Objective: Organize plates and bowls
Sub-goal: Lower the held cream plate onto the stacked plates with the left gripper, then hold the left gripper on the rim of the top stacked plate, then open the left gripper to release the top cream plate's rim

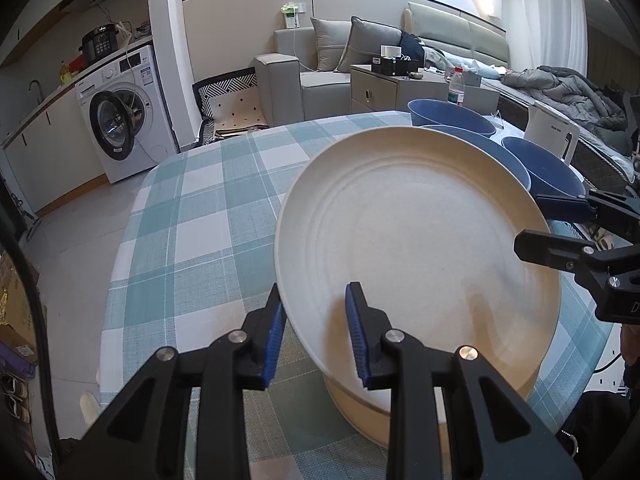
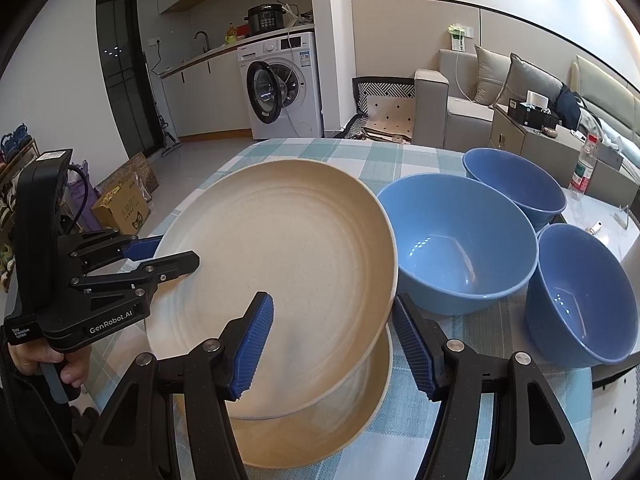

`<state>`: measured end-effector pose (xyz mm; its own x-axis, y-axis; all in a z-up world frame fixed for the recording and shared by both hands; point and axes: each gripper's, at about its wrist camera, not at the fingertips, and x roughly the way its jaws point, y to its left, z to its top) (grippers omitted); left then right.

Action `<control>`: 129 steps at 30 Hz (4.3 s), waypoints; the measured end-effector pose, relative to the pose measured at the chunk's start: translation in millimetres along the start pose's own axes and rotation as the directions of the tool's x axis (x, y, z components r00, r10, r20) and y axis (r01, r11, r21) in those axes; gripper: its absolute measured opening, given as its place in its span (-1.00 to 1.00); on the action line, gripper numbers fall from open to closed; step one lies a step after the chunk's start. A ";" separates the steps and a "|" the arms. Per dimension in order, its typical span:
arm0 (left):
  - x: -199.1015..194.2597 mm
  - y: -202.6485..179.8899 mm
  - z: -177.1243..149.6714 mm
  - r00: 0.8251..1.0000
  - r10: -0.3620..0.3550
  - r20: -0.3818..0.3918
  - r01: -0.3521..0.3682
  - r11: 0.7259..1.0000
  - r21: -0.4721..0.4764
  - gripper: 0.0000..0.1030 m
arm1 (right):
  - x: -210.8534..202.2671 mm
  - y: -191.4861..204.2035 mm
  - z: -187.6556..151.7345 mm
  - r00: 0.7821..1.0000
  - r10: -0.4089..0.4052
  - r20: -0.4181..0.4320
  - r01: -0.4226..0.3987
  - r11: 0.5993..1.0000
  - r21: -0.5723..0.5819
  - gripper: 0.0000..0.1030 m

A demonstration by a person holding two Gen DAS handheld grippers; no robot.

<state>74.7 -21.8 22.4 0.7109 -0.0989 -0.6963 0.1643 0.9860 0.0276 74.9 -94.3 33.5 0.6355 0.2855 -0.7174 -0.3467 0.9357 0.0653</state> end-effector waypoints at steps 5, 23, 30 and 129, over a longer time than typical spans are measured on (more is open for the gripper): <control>-0.8 -5.8 -0.6 1.000 0.005 0.001 -0.005 1.000 0.015 -0.47 | -2.4 -1.5 -5.7 1.000 -0.004 -0.001 0.004 1.000 0.008 0.25; 2.3 -9.4 -19.0 0.999 -0.002 -0.042 0.003 1.000 0.013 -0.46 | 2.7 -2.2 -25.6 1.000 0.006 -0.030 -0.006 1.000 0.016 0.25; 6.6 -12.2 -21.4 0.998 0.004 -0.055 -0.003 1.000 0.022 -0.44 | 5.4 -2.5 -35.5 0.999 0.004 -0.046 -0.002 1.000 0.024 0.25; 18.5 -24.3 -29.0 0.991 -0.074 -0.113 0.079 0.996 0.042 0.56 | 4.6 -16.1 -57.3 0.998 0.016 -0.054 -0.014 0.999 0.035 0.98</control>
<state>64.1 -43.7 -11.9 0.6149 -0.1561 -0.7730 0.2486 0.9686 0.0021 43.9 -119.9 -10.6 0.5920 0.2888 -0.7524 -0.3312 0.9383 0.0995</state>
